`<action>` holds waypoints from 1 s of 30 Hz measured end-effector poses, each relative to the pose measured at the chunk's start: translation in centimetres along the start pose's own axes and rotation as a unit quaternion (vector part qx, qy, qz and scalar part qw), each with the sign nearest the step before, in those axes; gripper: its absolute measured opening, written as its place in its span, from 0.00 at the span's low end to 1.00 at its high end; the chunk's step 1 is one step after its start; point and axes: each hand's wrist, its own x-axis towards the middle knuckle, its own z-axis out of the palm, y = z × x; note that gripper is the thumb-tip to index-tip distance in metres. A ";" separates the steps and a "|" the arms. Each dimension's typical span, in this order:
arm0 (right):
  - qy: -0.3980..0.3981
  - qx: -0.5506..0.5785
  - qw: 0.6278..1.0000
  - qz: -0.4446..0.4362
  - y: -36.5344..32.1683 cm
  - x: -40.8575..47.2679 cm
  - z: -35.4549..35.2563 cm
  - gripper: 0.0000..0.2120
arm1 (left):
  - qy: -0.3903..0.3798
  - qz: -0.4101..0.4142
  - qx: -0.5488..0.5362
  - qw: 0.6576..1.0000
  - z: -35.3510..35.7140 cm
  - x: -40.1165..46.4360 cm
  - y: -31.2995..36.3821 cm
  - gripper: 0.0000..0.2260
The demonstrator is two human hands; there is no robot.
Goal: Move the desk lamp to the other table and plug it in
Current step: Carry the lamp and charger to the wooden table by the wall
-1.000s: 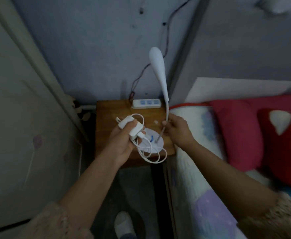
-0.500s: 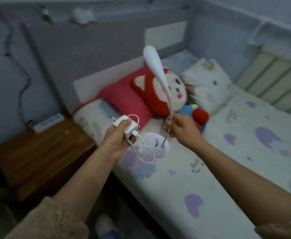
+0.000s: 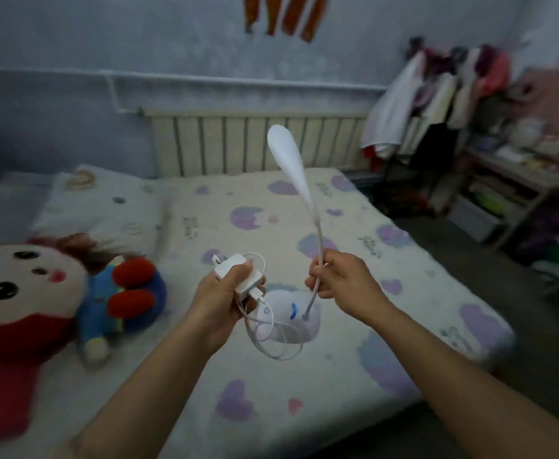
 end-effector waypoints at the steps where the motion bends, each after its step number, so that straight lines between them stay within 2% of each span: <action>1: 0.020 0.008 1.000 0.011 0.5 -0.6 -1.4 0.09 | -0.019 -0.006 0.007 1.000 1.2 0.4 -0.5 0.05; 2: 0.064 0.008 0.998 0.026 1.7 -2.0 -4.4 0.09 | -0.063 -0.024 0.023 0.997 4.3 1.0 -1.7 0.05; 6: 0.156 0.012 0.985 0.070 4.8 -6.0 -11.9 0.12 | -0.164 -0.064 0.060 0.983 12.3 2.1 -5.8 0.08; 13: 0.322 -0.004 0.936 0.143 11.8 -12.4 -28.1 0.08 | -0.291 -0.142 0.123 0.938 30.6 3.8 -14.7 0.08; 21: 0.392 -0.082 0.901 0.167 17.7 -14.9 -45.2 0.09 | -0.350 -0.158 0.134 0.914 50.3 4.5 -22.5 0.05; 30: 0.425 -0.084 0.879 0.197 24.6 -13.1 -62.7 0.10 | -0.408 -0.195 0.135 0.882 68.8 8.4 -28.8 0.06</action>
